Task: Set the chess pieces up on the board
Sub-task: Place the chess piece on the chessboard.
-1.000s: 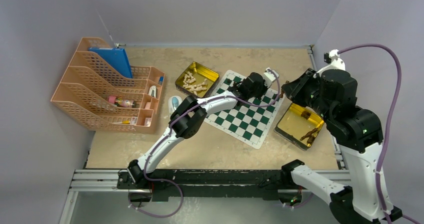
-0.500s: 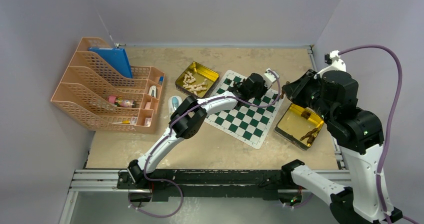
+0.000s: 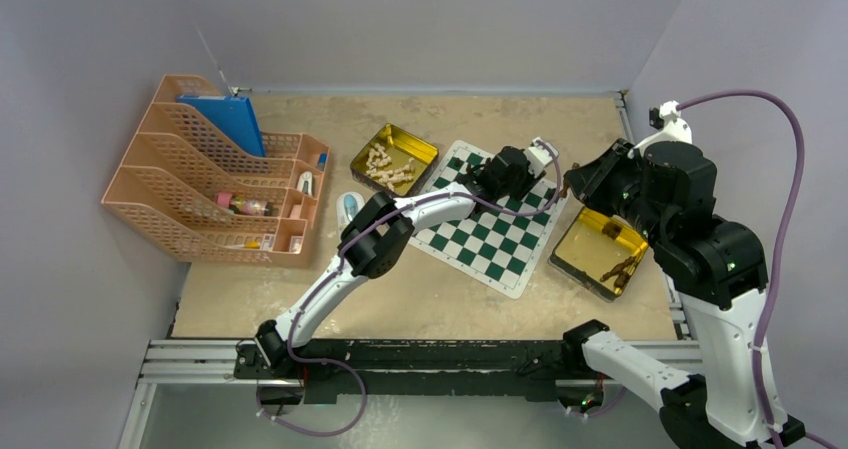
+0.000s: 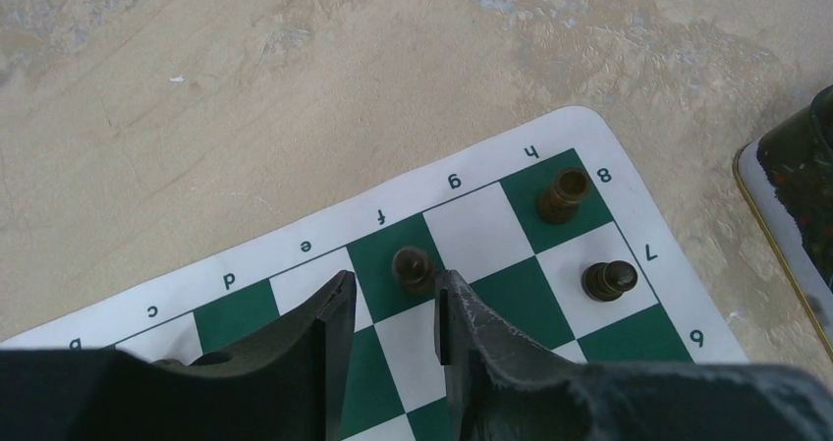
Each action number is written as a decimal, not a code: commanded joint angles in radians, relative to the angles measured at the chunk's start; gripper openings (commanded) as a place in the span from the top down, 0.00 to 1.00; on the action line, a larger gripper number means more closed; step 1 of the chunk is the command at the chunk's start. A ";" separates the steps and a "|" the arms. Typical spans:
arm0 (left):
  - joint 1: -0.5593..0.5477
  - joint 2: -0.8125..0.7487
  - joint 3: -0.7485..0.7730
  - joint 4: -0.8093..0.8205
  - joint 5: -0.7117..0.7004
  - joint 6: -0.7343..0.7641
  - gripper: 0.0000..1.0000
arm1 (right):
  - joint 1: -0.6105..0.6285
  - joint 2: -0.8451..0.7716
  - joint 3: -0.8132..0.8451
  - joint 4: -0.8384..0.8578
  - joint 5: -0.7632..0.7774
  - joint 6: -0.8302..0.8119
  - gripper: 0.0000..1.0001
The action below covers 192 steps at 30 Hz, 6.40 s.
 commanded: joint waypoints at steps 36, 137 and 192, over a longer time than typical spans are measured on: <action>-0.002 0.042 0.057 0.145 -0.010 0.068 0.74 | 0.004 0.005 0.034 0.005 0.033 -0.023 0.97; 0.274 -1.013 -0.641 0.058 0.850 -0.868 0.75 | 0.006 0.046 -0.444 0.848 -0.417 0.475 0.96; 0.274 -1.162 -0.799 0.017 0.972 -0.576 1.00 | 0.005 0.024 -0.408 0.748 -0.641 0.326 0.73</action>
